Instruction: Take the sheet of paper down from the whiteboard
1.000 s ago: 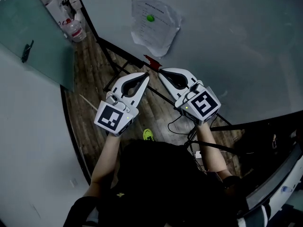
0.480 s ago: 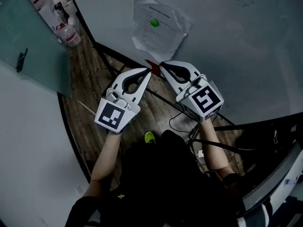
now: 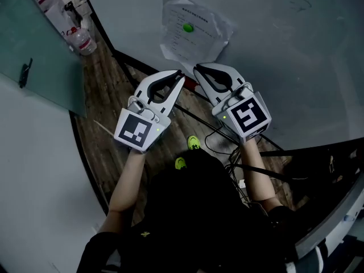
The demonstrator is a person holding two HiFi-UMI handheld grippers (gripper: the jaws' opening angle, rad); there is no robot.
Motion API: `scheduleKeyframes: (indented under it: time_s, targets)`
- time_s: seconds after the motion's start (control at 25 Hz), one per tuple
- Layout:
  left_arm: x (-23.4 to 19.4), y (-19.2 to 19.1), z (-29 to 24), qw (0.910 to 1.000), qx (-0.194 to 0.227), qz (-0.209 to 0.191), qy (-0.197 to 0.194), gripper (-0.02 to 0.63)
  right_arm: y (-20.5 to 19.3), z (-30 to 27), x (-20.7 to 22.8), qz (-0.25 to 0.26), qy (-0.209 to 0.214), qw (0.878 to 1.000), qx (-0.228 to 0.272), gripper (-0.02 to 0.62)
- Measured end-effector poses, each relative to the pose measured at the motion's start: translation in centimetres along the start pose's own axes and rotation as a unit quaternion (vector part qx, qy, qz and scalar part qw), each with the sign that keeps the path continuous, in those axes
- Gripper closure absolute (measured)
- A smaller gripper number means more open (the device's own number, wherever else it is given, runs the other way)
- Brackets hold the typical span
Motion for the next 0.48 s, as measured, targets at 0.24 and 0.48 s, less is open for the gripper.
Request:
scheduleKeyframes:
  time_s: [0.24, 0.48]
  targets:
    - [-1.6, 0.7, -1.1, 0.9998, 0.0, -0.021, -0.001, 0.537, 1.2, -0.5, 1.4, 0.011, -0.03, 0.999, 0.005, 0.531]
    - [-2.7, 0.5, -2.2, 0.9996, 0.005, -0.027, 0.004, 0.495, 1.5, -0.7, 2.0, 0.027, -0.034, 0.999, -0.001, 0.517]
Point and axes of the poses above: the fingertips, and each gripper's own axes: z backward along the fingers, x to its right, y out of its top, the point moved 2 cm from there along z, backward along the fingers, and after that the axes turned 9 degrees about x, right-handed, at the moved point
